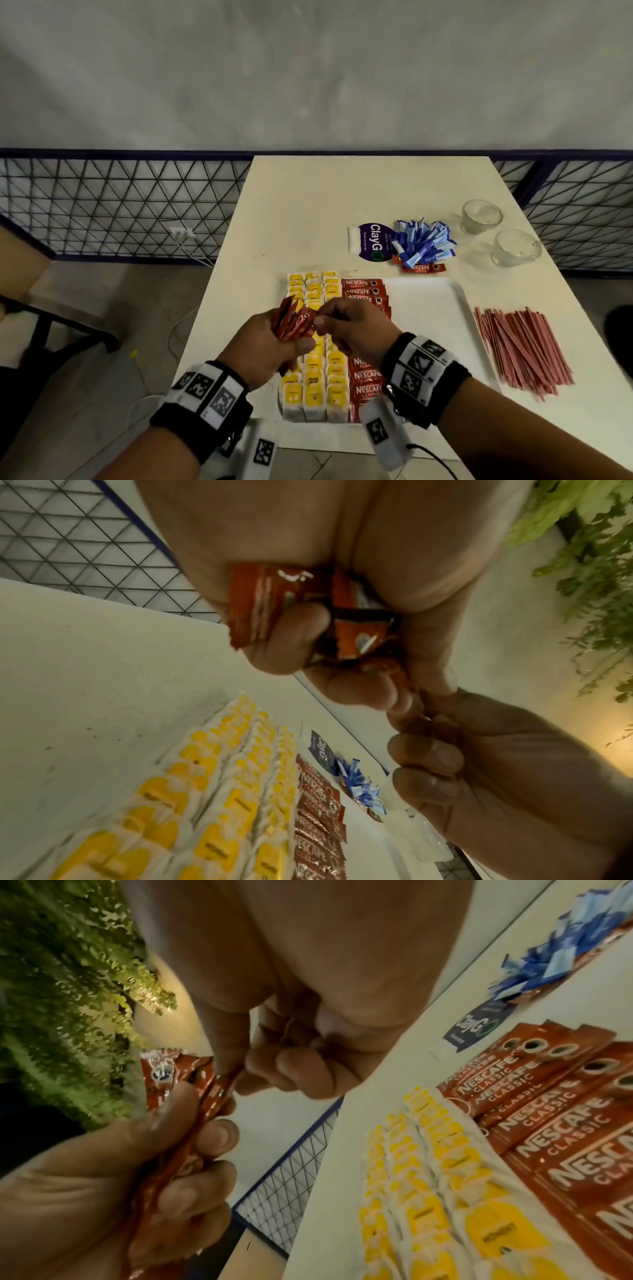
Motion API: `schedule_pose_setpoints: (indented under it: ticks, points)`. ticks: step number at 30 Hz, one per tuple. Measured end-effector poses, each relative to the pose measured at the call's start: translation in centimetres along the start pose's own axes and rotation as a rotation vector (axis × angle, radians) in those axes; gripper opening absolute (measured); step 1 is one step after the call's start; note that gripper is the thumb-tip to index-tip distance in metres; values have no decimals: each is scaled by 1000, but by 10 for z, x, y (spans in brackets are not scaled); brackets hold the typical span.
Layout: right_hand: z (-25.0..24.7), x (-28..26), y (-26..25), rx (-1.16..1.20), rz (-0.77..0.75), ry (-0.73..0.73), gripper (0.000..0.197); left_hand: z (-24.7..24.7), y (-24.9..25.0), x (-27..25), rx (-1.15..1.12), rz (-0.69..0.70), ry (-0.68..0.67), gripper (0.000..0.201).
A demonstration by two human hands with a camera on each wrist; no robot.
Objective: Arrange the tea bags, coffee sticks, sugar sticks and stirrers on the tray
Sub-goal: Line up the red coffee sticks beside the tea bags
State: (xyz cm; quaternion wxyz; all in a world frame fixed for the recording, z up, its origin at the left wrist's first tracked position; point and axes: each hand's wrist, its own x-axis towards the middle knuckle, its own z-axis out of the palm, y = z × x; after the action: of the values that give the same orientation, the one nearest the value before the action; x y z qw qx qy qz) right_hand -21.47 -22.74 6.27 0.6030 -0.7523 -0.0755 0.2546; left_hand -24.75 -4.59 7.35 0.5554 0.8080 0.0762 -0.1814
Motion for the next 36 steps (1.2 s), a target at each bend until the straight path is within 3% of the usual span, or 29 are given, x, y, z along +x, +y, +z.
schedule_pose_setpoints:
  ticks: [4,10,14,16,17,21,24,30,36]
  points:
    - [-8,-8,1,215,-7,193,10,-7,3,2,-12,20,-45,11]
    - [-17,-24,2,322,12,234,14,-5,8,15,-107,14,86,10]
    - [-31,-23,3,378,103,245,22,4,8,18,300,358,154,7]
    - [-40,-21,4,354,128,235,25,10,5,22,397,533,178,13]
    - [-43,-20,4,354,129,235,20,13,4,24,382,546,190,15]
    - [-59,-14,9,352,76,262,6,26,13,35,-36,159,218,8]
    - [-67,-10,11,264,26,240,11,34,24,41,-181,18,266,19]
    - [-78,-1,15,441,-4,223,15,45,31,53,-360,-66,251,10]
    - [-85,2,30,520,62,219,14,54,29,58,-260,-11,273,11]
